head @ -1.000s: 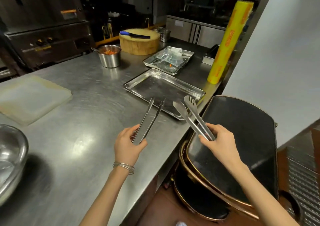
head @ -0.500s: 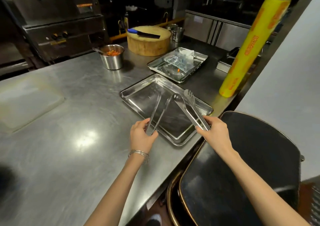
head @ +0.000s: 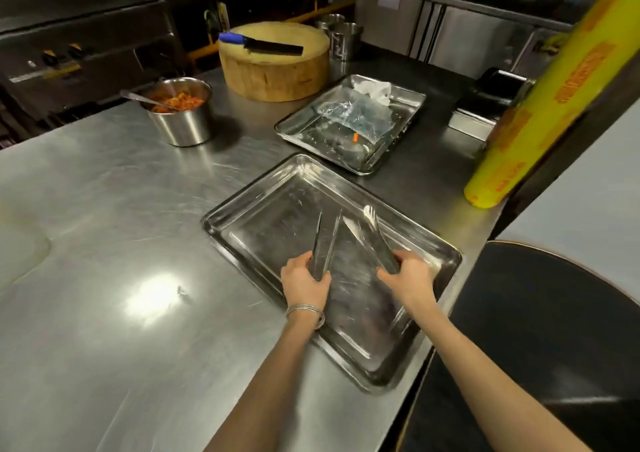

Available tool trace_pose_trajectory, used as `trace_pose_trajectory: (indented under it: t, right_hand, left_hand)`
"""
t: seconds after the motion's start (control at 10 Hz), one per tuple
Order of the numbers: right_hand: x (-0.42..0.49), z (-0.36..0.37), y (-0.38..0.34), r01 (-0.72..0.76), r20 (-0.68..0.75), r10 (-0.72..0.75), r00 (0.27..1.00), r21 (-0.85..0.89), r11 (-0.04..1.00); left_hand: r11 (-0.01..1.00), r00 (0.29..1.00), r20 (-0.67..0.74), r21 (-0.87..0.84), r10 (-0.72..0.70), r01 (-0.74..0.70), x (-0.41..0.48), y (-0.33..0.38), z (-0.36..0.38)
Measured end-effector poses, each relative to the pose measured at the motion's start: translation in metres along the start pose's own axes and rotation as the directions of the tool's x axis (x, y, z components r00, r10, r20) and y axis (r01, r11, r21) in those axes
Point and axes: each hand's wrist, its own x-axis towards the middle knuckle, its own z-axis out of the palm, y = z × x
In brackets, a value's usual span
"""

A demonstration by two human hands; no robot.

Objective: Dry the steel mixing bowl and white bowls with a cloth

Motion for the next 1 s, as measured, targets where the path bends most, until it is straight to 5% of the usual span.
trace_pose_trajectory:
  t: [0.6, 0.8, 1.0]
  right_hand:
    - [0.033, 0.042, 0.032, -0.026, -0.005, 0.025, 1.0, -0.107, 0.994]
    - [0.026, 0.022, 0.022, 0.023, 0.083, -0.005, 0.997, -0.227, 0.974]
    - [0.0, -0.042, -0.013, 0.24, 0.109, -0.215, 0.97, -0.327, 0.914]
  left_hand:
    - [0.971, 0.981, 0.028, 0.151, -0.191, 0.184, 0.014, -0.016, 0.04]
    - [0.959, 0.973, 0.188, 0.272, -0.137, 0.083, 0.018, -0.007, 0.022]
    - [0.909, 0.956, 0.292, 0.389, 0.034, -0.151, 0.017, 0.019, -0.039]
